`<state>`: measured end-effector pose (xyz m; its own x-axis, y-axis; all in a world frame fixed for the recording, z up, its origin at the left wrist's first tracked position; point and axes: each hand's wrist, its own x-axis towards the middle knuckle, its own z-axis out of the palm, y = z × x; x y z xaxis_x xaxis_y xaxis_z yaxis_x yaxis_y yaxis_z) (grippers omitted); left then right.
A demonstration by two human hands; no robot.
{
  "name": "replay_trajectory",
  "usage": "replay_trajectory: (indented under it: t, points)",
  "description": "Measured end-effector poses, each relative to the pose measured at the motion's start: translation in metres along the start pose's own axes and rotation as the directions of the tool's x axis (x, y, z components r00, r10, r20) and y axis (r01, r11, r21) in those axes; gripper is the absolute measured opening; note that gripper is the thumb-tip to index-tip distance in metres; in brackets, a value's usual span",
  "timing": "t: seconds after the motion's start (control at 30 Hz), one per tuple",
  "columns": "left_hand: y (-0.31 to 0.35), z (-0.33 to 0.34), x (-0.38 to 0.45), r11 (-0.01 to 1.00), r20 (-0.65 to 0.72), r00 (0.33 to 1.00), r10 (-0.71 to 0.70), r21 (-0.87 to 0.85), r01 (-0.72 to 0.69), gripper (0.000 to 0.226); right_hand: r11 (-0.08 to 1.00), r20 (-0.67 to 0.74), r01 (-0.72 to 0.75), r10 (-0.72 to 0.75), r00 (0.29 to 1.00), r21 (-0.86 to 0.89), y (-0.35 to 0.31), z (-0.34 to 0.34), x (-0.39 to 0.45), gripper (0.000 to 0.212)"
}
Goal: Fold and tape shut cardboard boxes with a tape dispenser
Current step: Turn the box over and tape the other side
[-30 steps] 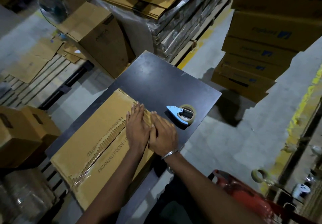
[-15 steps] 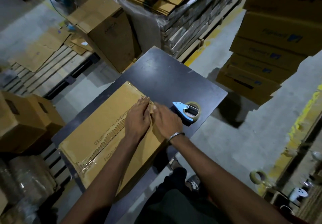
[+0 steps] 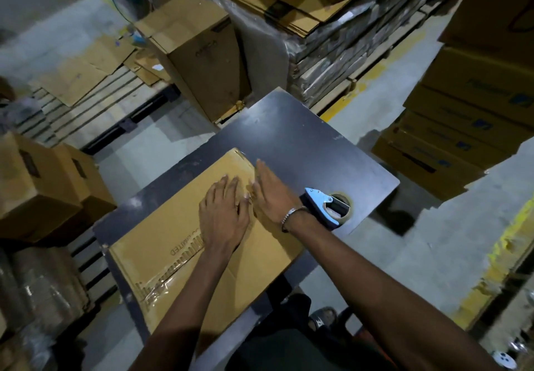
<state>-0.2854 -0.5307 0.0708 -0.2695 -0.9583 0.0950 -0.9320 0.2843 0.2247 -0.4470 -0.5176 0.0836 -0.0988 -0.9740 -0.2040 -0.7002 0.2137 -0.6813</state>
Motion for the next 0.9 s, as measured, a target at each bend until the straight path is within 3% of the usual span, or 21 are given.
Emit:
replay_trajectory:
  t: [0.07,0.17,0.3,0.37,0.43,0.5,0.53,0.73,0.83,0.9]
  points:
    - [-0.011,-0.003,0.008,0.993,-0.015,0.995,-0.103,0.064,0.103,0.080,0.994,0.074,-0.051,0.058,0.996,-0.096,0.001,0.012,0.006,0.065]
    - [-0.021,-0.002,0.016,0.948,0.063,0.950,-0.305,0.115,0.297,0.113,0.972,0.024,-0.176,0.182,0.983,-0.158,0.003,0.010,0.019,0.067]
    - [-0.023,-0.004,0.018,0.943,0.117,0.940,-0.321,0.133,0.306,0.118,0.924,0.214,-0.378,0.381,0.900,-0.057,-0.004,-0.016,0.047,0.113]
    - [-0.026,-0.004,0.018,0.947,0.104,0.946,-0.307,0.128,0.293,0.117,0.938,0.108,-0.348,0.346,0.932,-0.002,-0.022,-0.017,0.058,0.107]
    - [-0.032,-0.003,0.022,0.950,0.065,0.954,-0.293,0.130,0.283,0.110,0.974,0.032,-0.195,0.192,0.981,0.116,-0.045,-0.005,0.074,0.085]
    - [-0.037,0.000,0.023,0.954,0.043,0.959,-0.281,0.118,0.274,0.103,0.996,0.128,-0.062,0.054,0.990,0.058,-0.054,0.010,0.091,0.075]
    - [-0.038,0.000,0.023,0.957,0.034,0.961,-0.275,0.109,0.270,0.102,0.998,0.175,-0.055,0.055,0.983,-0.003,-0.053,0.016,0.098,0.074]
    - [-0.032,-0.003,0.024,0.949,0.041,0.952,-0.304,0.102,0.299,0.108,0.954,0.256,-0.288,0.259,0.932,0.085,-0.038,0.010,0.131,0.079]
    - [-0.033,-0.005,0.024,0.949,0.042,0.951,-0.306,0.090,0.301,0.109,0.879,0.347,-0.396,0.297,0.890,0.264,-0.034,0.003,0.139,0.087]
    - [-0.032,-0.006,0.023,0.949,0.036,0.952,-0.305,0.099,0.300,0.109,0.884,0.270,-0.362,0.286,0.920,0.296,-0.033,0.002,0.145,0.094]
